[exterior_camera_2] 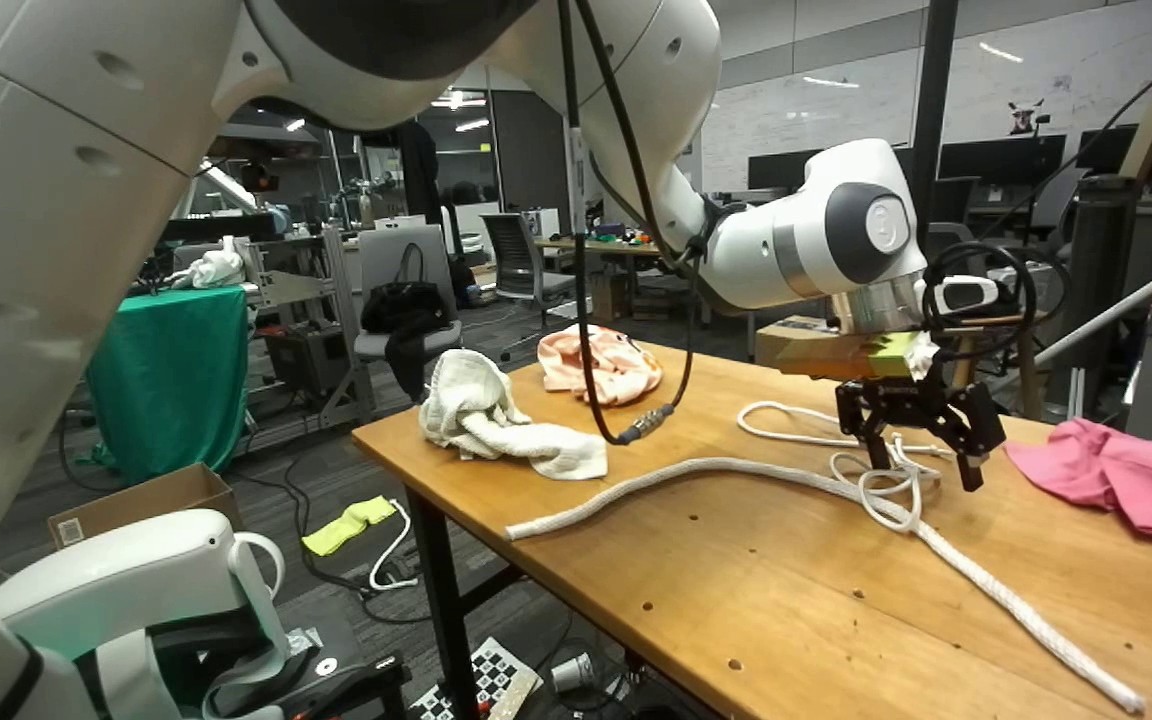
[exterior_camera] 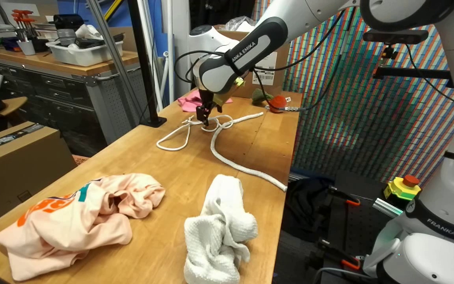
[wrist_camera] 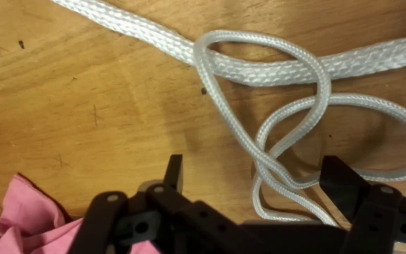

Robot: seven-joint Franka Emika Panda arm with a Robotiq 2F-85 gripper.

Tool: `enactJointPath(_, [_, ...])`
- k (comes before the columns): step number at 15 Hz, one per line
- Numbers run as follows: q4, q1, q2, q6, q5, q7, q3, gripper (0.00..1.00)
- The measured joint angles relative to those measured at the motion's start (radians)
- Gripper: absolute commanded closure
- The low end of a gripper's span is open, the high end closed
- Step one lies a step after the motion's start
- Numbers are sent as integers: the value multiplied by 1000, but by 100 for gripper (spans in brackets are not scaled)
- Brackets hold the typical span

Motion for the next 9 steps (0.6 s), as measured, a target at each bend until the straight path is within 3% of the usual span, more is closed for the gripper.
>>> enactJointPath(2, [22, -3, 14, -23, 0, 0, 0, 0])
enactJointPath(3, [34, -4, 21, -32, 0, -1, 0, 5])
enactJointPath(5, [58, -6, 34, -51, 1, -2, 0, 29])
enactJointPath(6, [71, -7, 40, -62, 2, -2, 0, 30])
enactJointPath(9, [103, -13, 53, -88, 10, -4, 0, 54])
